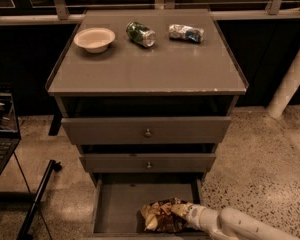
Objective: Place brown chip bag into bottom drawer
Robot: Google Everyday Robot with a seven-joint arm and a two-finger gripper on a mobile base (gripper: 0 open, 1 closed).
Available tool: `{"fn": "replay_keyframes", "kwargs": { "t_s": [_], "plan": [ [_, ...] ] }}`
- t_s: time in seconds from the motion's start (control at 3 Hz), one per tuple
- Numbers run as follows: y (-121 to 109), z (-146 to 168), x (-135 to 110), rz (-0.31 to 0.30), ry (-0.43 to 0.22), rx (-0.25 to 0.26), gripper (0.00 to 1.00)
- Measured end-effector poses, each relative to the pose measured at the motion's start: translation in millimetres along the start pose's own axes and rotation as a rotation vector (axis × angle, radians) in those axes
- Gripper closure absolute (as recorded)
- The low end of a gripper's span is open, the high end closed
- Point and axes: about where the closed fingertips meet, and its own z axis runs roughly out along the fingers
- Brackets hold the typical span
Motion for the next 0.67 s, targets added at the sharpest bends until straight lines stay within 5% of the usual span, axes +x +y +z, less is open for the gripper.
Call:
{"fn": "replay_keyframes", "kwargs": {
  "t_s": [0.33,0.67],
  "plan": [
    [-16.9,12.3,5.2,0.058,0.008,0.052,1.0],
    [-17.6,13.1,5.2,0.06,0.008,0.055,0.81]
  ]
}}
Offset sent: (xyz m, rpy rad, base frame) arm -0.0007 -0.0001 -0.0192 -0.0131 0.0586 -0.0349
